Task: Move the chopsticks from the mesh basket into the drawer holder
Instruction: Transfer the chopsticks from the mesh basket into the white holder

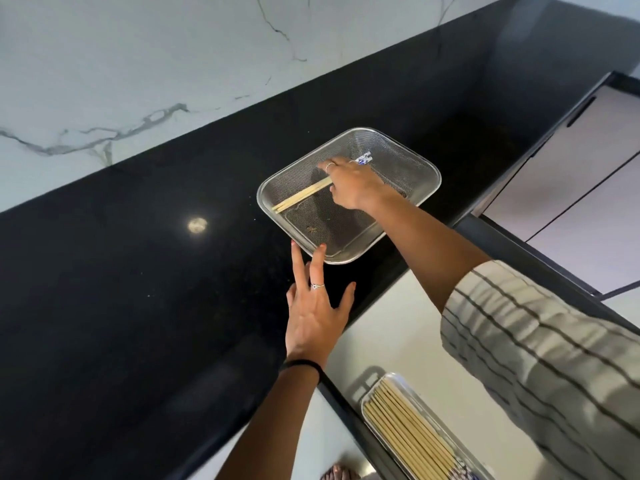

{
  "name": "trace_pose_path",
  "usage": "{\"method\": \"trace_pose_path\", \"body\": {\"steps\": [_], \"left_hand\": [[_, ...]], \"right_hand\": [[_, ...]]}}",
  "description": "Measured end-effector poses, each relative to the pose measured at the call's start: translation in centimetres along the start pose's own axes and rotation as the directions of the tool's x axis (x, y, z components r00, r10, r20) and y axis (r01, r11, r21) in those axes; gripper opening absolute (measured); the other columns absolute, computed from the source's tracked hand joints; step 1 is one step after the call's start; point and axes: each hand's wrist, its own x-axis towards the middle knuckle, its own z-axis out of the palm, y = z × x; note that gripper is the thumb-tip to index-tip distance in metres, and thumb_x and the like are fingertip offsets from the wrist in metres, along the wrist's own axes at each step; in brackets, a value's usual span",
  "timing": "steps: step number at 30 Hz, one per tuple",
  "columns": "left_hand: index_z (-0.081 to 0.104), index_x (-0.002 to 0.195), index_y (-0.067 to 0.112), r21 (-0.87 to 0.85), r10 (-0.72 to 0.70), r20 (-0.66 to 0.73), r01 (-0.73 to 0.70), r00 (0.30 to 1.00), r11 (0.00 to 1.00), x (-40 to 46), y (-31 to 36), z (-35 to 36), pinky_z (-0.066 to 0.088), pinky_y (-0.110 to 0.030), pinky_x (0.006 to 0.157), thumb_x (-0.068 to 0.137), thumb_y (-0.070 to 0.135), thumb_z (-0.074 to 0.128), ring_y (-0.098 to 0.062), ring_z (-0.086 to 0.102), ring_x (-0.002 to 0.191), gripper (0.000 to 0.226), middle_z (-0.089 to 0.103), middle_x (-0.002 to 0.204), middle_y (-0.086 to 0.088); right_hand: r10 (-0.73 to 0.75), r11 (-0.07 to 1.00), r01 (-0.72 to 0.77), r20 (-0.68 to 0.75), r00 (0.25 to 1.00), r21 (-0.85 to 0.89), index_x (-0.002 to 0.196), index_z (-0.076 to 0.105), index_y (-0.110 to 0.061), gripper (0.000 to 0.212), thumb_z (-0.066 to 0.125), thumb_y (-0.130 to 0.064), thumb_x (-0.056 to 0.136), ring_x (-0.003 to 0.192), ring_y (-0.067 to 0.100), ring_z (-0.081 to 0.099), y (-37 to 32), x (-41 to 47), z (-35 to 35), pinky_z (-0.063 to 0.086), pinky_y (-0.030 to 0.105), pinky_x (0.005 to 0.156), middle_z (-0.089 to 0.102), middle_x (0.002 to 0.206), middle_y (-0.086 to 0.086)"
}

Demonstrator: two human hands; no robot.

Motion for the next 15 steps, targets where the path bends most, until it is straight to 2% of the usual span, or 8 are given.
{"method": "trace_pose_path", "body": {"steps": [4,8,11,13,15], "left_hand": [[0.009,0.145,0.039,0.005,0.018,0.008,-0.018,1.0,1.0,0.1,-0.1,0.0,0.044,-0.048,0.095,0.09,0.052,0.056,-0.036,0.054,0.113,0.074,0.0,0.161,-0.004],[0.01,0.146,0.038,0.005,0.009,0.016,-0.009,1.0,1.0,0.2,-0.3,0.0,0.044,-0.048,0.094,0.091,0.051,0.056,-0.035,0.057,0.108,0.073,-0.001,0.162,-0.005],[0.01,0.145,0.039,-0.006,-0.001,0.024,0.001,1.0,1.0,0.2,-0.3,-0.1,0.045,-0.05,0.095,0.091,0.051,0.055,-0.035,0.056,0.11,0.072,-0.003,0.161,-0.002],[0.01,0.145,0.04,-0.01,-0.005,0.025,0.005,1.0,1.0,0.2,-0.3,0.0,0.045,-0.051,0.094,0.091,0.051,0.056,-0.035,0.056,0.11,0.071,-0.004,0.161,-0.001],[0.013,0.146,0.038,-0.009,-0.003,0.018,0.003,1.0,1.0,0.2,-0.3,0.0,0.045,-0.051,0.093,0.091,0.05,0.056,-0.034,0.057,0.106,0.071,-0.002,0.161,-0.002]], "right_hand": [[-0.006,0.996,0.006,0.006,1.0,-0.084,0.143,0.037,-0.015,0.057,0.052,-0.004,0.09,0.134,0.027,0.039,0.0,1.5,1.0,0.033,0.047,0.112,0.035,0.151,0.006],[-0.064,0.972,0.047,-0.066,0.996,-0.229,0.122,0.056,-0.014,0.041,0.06,-0.002,0.084,0.118,0.026,0.052,-0.4,1.9,2.0,0.035,0.047,0.108,0.052,0.128,0.005],[-0.085,0.952,0.063,-0.06,0.995,-0.3,0.121,0.056,-0.014,0.043,0.062,0.001,0.082,0.117,0.027,0.055,-0.3,1.5,2.4,0.032,0.05,0.11,0.056,0.131,0.006],[-0.113,0.948,0.089,-0.06,0.992,-0.306,0.122,0.056,-0.014,0.042,0.058,0.004,0.084,0.105,0.026,0.062,0.0,0.9,2.2,0.034,0.049,0.108,0.061,0.122,0.006],[-0.151,0.951,0.116,-0.106,0.983,-0.285,0.121,0.055,-0.012,0.038,0.053,0.005,0.086,0.086,0.024,0.064,0.3,0.0,1.4,0.044,0.043,0.094,0.066,0.101,0.006]]}}
